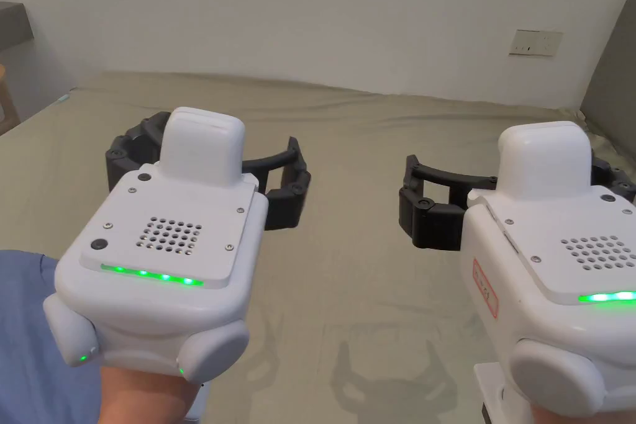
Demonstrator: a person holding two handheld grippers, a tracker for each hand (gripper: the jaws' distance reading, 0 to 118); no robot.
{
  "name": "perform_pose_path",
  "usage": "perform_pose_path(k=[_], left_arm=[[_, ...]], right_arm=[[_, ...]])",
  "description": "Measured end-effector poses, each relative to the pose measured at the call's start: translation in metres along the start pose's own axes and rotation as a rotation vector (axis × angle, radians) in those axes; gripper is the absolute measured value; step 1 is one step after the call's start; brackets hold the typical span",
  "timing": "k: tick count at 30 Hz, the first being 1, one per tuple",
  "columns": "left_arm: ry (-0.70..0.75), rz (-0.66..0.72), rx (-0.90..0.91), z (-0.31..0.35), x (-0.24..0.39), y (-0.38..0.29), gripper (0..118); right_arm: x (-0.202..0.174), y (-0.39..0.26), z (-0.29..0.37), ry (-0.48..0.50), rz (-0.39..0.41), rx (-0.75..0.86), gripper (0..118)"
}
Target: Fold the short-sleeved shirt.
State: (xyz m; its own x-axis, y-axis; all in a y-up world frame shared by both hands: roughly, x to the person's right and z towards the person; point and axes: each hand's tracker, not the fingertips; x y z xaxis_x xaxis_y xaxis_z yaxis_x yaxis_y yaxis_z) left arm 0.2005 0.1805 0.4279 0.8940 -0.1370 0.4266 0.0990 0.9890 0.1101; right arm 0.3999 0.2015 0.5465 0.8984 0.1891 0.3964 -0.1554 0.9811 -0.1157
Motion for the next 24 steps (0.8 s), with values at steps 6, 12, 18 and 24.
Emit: perform_pose_path(k=[6,12,18,24], left_arm=[[0.008,0.017,-0.035,-0.009,0.004,-0.002,0],[-0.064,-0.015,-0.029,-0.011,0.010,-0.004,0],[-0.084,-0.015,-0.033,-0.011,0.011,-0.004,0],[-0.053,-0.008,-0.040,-0.007,-0.003,-0.001,0]], right_arm=[[-0.006,-0.006,-0.003,-0.032,0.089,-0.004,1],[-0.002,-0.011,-0.005,-0.014,0.047,-0.032,1],[0.003,-0.011,-0.006,-0.032,0.019,-0.042,1],[-0.006,-0.009,-0.007,-0.014,0.040,-0.035,1]])
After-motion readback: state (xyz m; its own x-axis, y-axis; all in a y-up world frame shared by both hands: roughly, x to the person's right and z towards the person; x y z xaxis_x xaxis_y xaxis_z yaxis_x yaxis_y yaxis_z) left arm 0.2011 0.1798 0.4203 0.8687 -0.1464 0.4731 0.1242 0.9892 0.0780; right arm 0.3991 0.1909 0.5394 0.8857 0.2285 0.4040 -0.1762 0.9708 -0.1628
